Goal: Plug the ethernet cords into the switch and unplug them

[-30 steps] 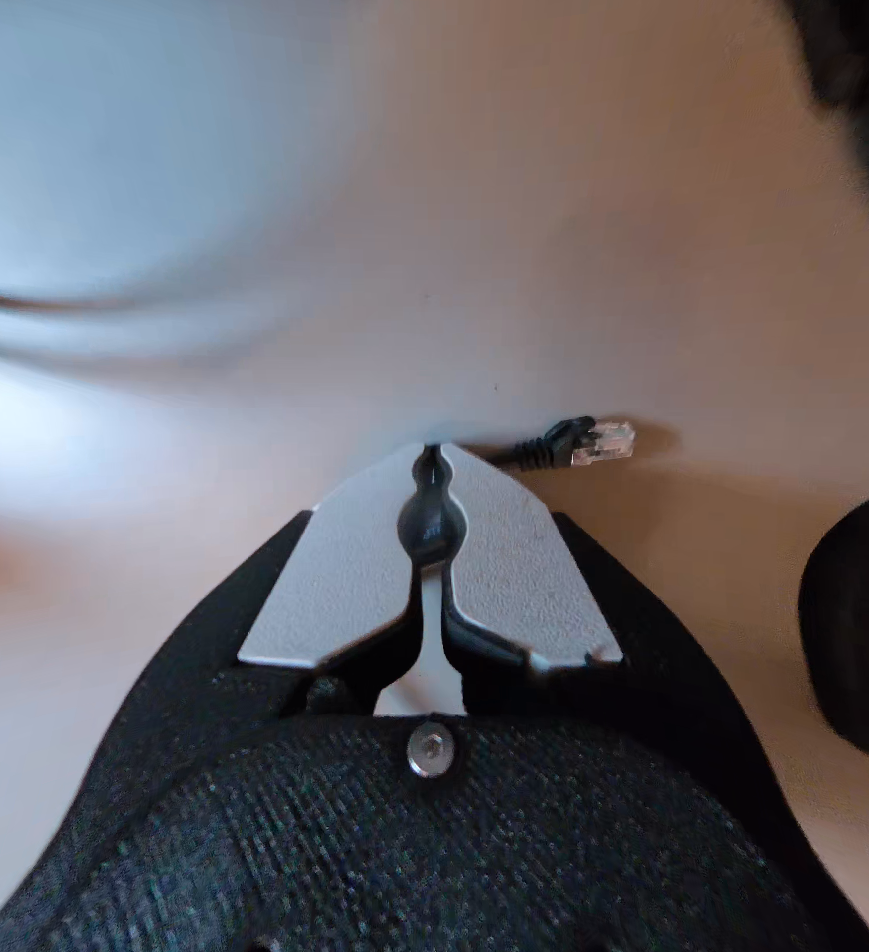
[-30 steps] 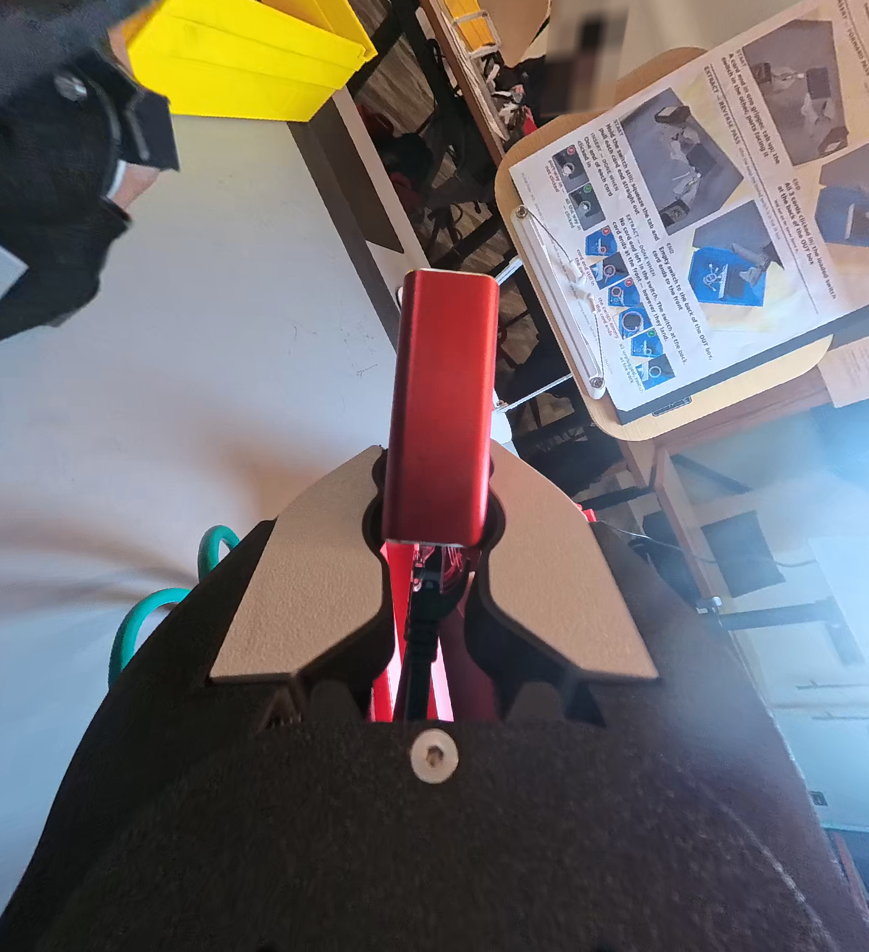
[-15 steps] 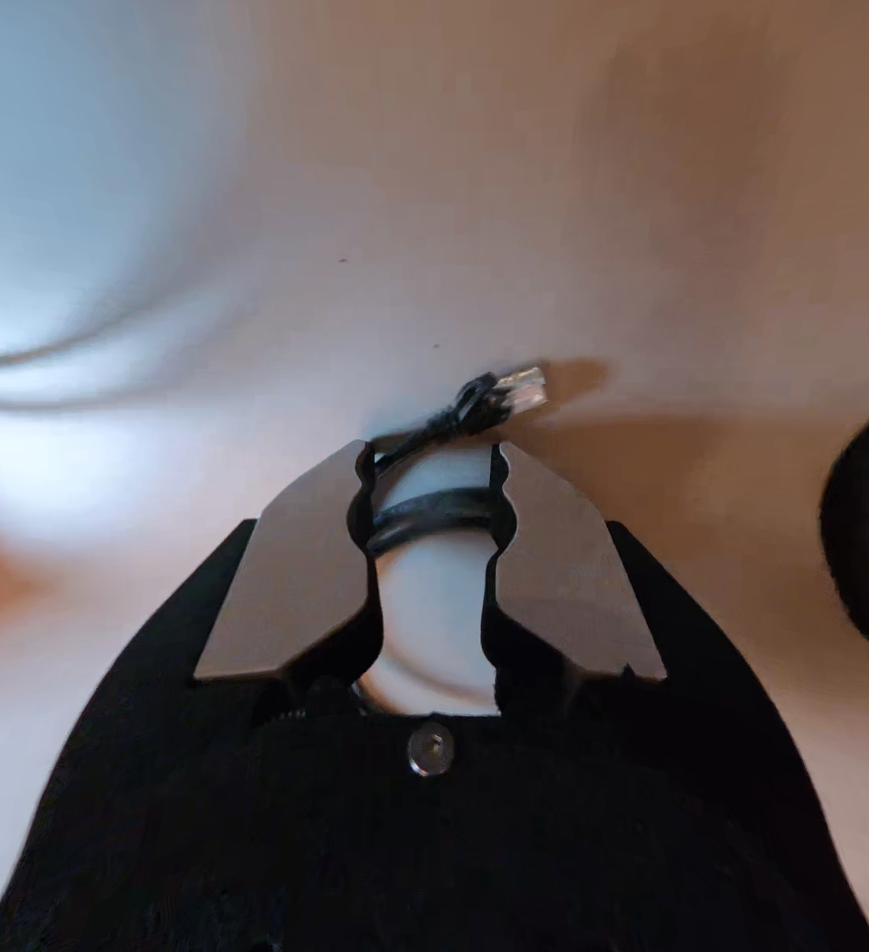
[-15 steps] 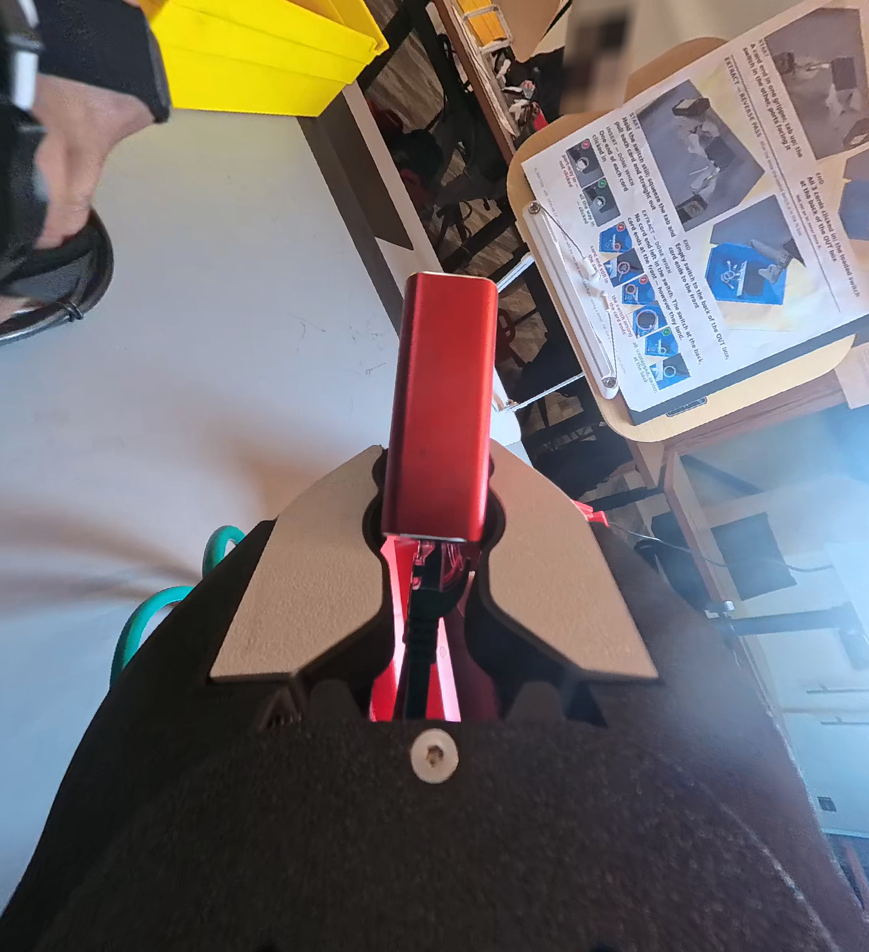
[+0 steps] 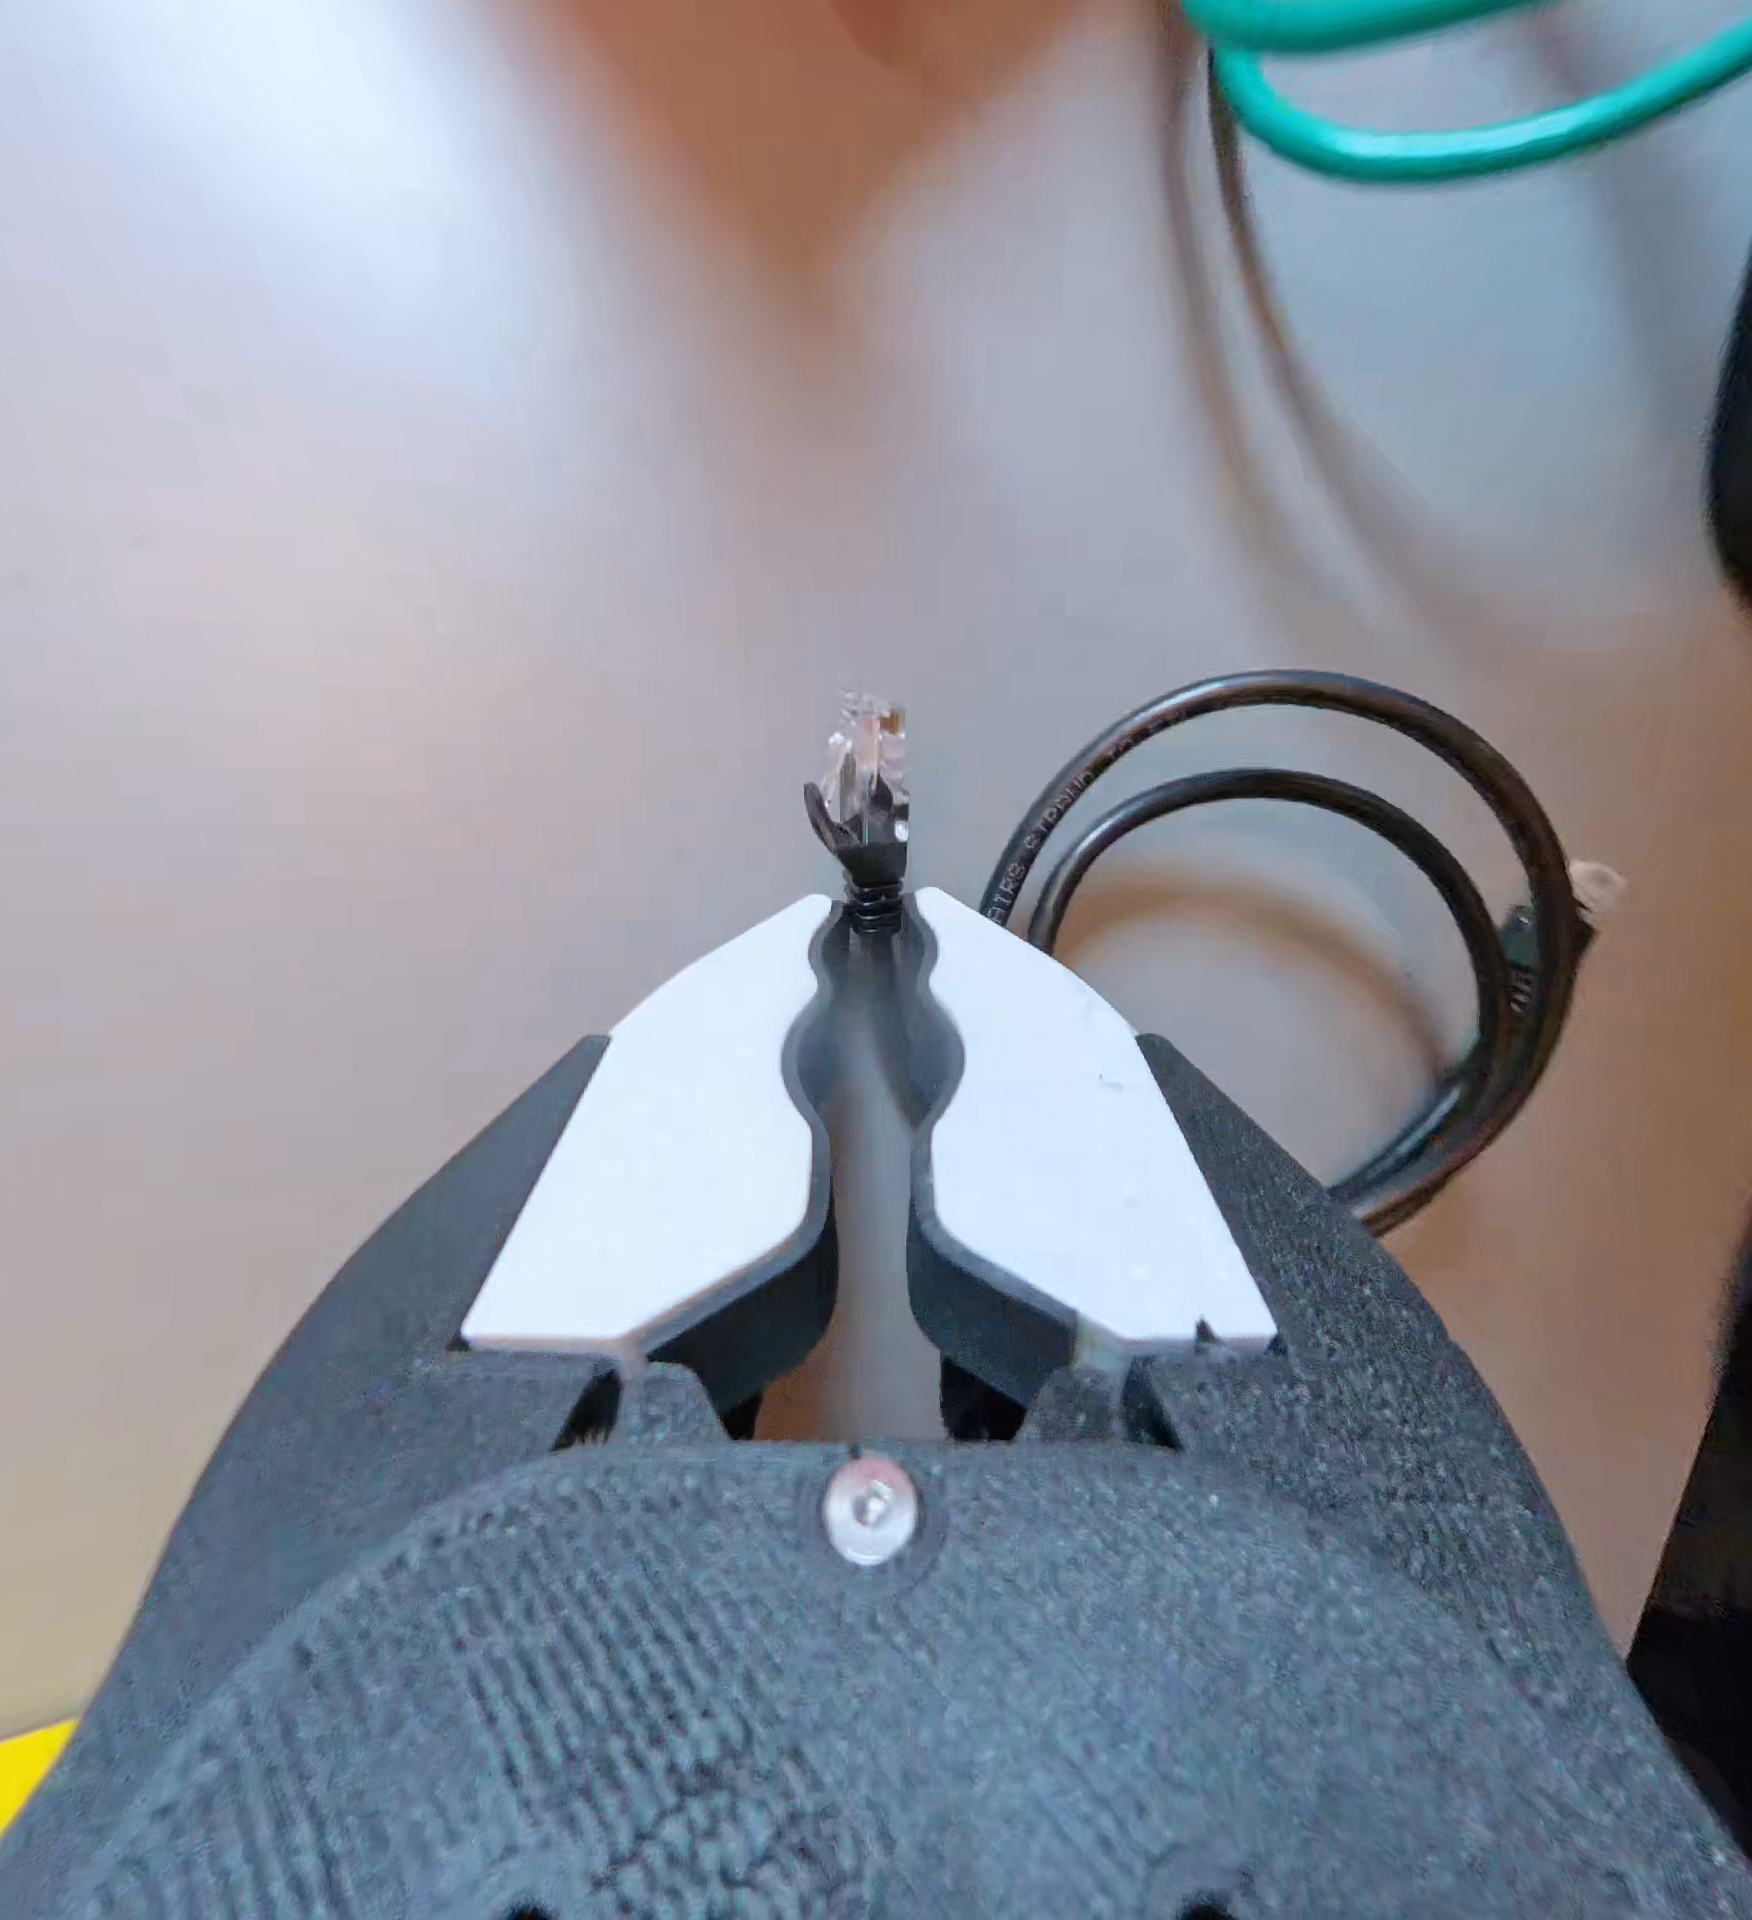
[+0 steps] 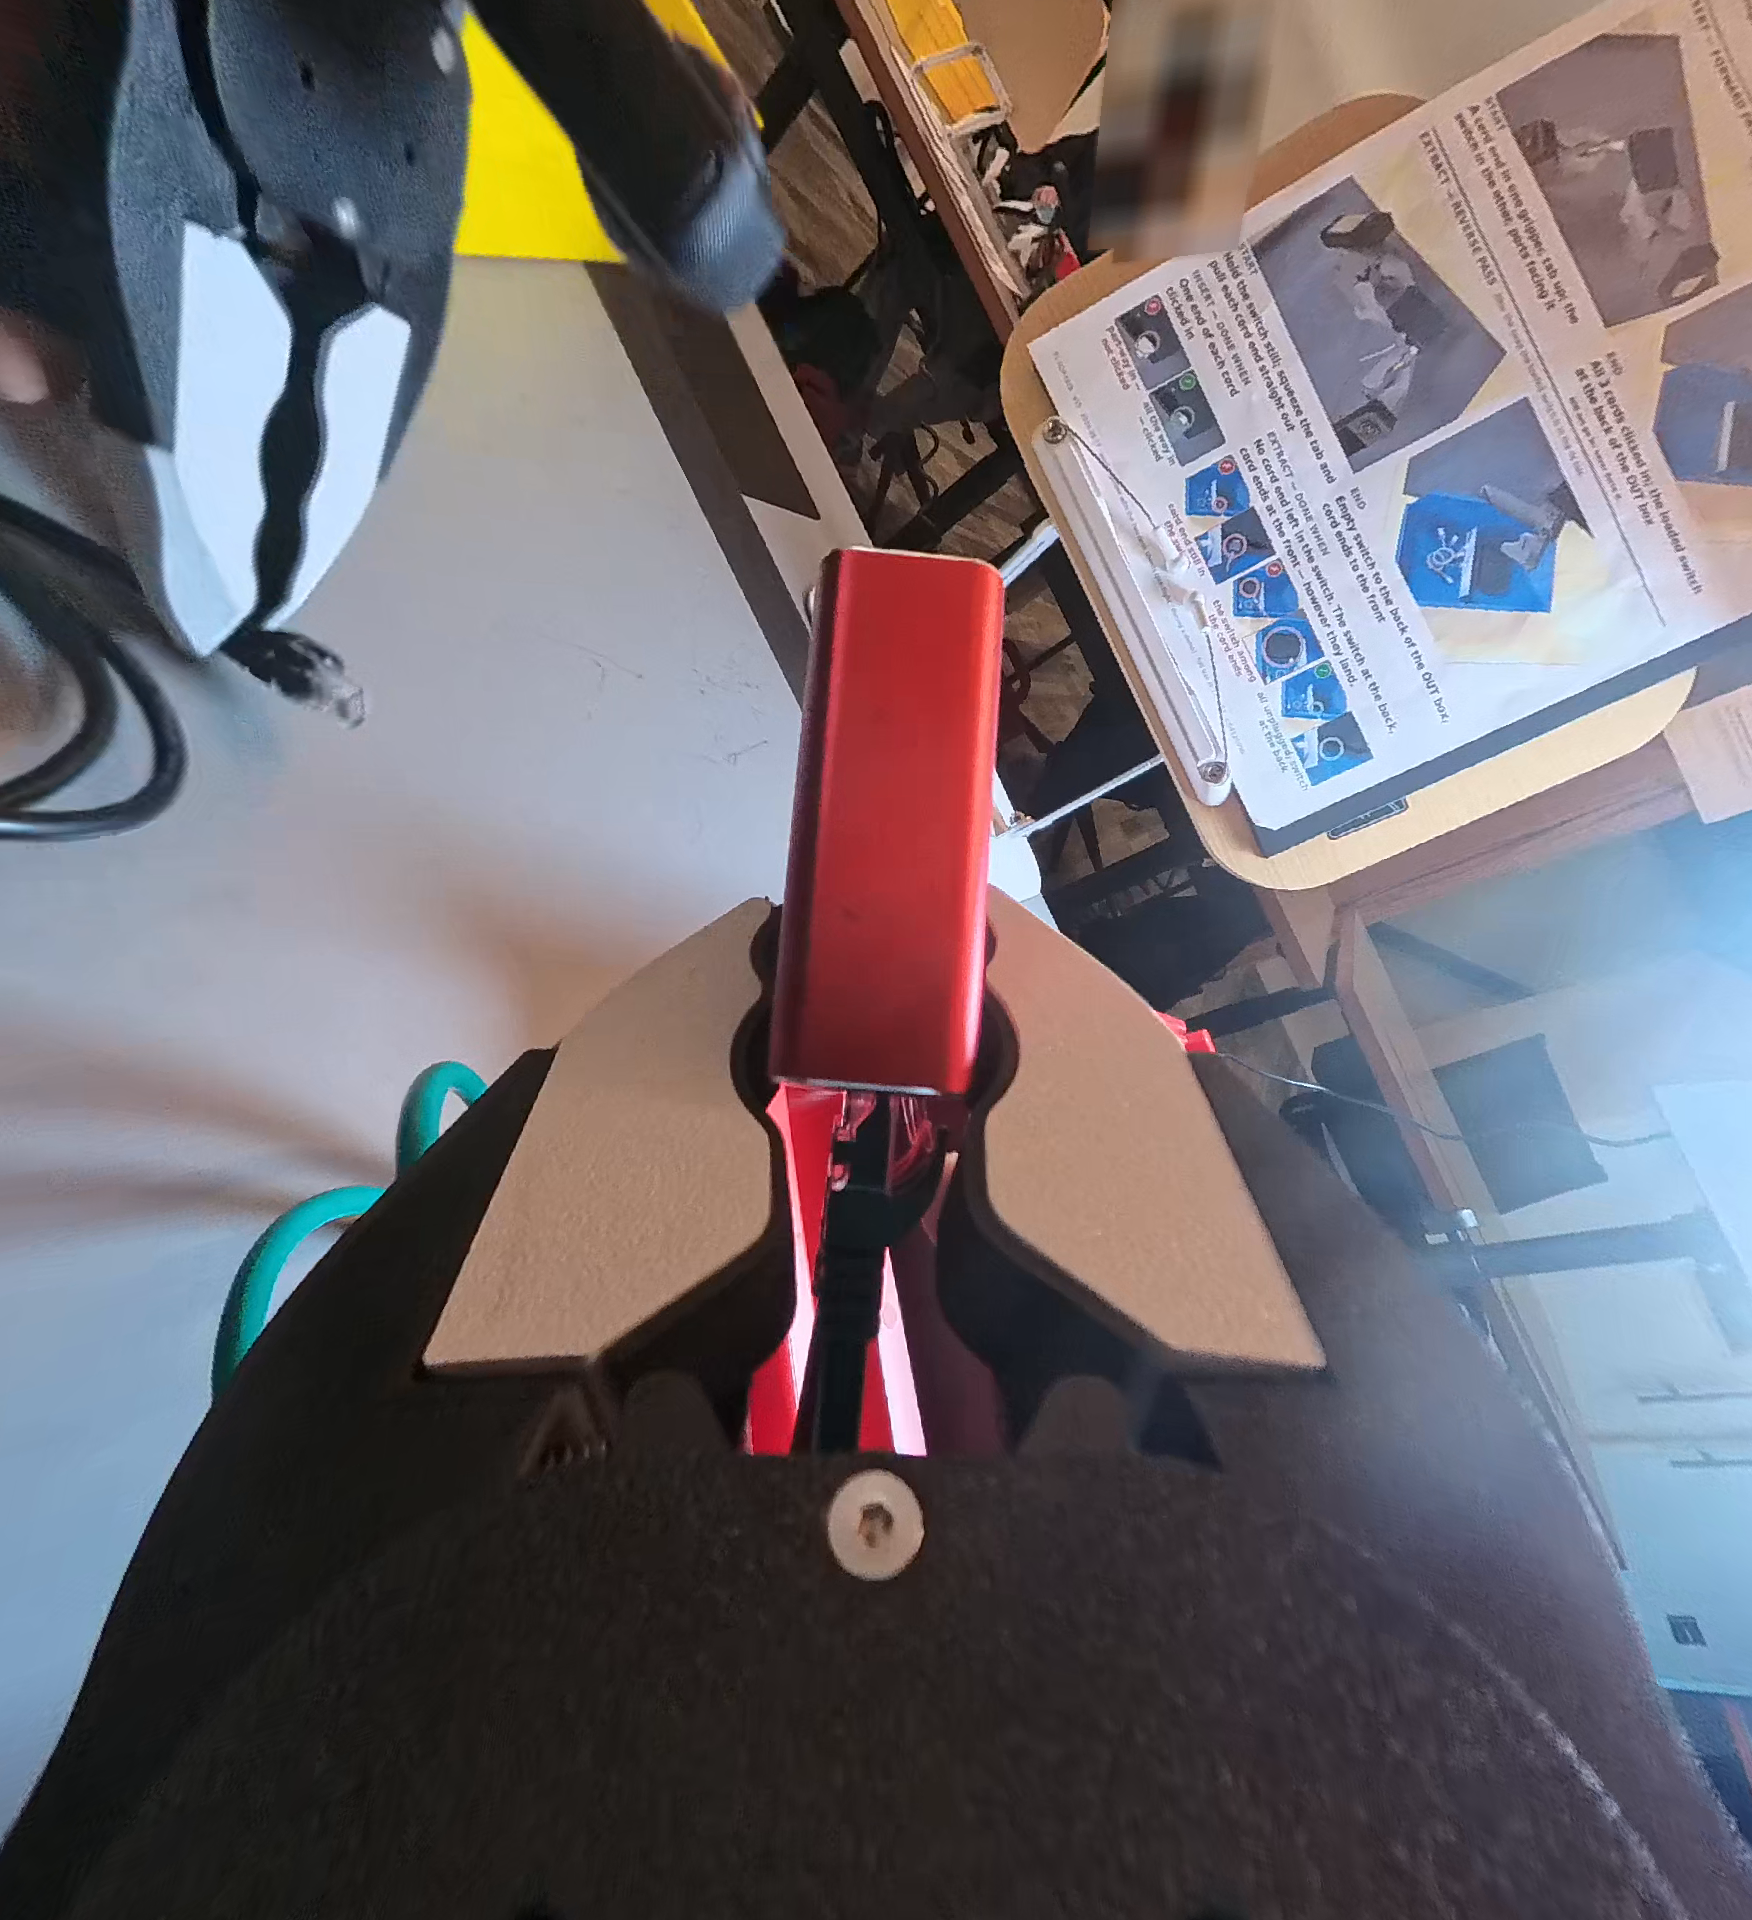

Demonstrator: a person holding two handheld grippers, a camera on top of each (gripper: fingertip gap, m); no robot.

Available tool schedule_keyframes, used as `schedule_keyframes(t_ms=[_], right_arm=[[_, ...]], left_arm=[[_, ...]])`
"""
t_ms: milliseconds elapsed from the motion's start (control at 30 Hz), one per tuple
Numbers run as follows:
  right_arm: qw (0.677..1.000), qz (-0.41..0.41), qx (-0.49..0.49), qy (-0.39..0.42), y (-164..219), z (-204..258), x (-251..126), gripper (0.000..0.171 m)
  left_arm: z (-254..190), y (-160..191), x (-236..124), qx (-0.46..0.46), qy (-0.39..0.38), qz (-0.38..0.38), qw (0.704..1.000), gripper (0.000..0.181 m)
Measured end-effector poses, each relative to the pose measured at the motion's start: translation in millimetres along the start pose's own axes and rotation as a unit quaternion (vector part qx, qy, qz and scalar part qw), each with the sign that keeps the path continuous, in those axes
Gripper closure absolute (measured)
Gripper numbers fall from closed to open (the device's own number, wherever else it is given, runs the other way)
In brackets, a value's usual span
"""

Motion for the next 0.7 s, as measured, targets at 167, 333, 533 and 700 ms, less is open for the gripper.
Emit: schedule_keyframes(t_ms=[167, 333, 533, 700], right_arm=[[1.0, -0.002, -0.006, -0.005, -2, 4, 2, 0.141], [1.0, -0.002, -0.009, -0.009, -4, 8, 4, 0.142], [1.0, -0.002, -0.01, -0.01, -4, 9, 4, 0.142], [1.0, -0.004, -0.007, -0.01, -4, 8, 4, 0.142]], left_arm=[[-11, 10, -12, -0.032, 0.022, -0.12, 0.992, 0.17], [-13, 13, -17, -0.089, 0.052, -0.198, 0.975, 0.163], [-8, 13, -9, -0.081, 0.007, -0.17, 0.982, 0.156], [-11, 16, 2, -0.001, -0.096, -0.082, 0.992, 0.149]])
Point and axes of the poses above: each gripper's, where its closed fingertips meet, x out along the fingers, y out of its underside, z = x × y across the jaws, the point moved 3 cm from there along -x, back along the fingers, and after that the axes turned 1 degree about x, right-handed, at the moved point
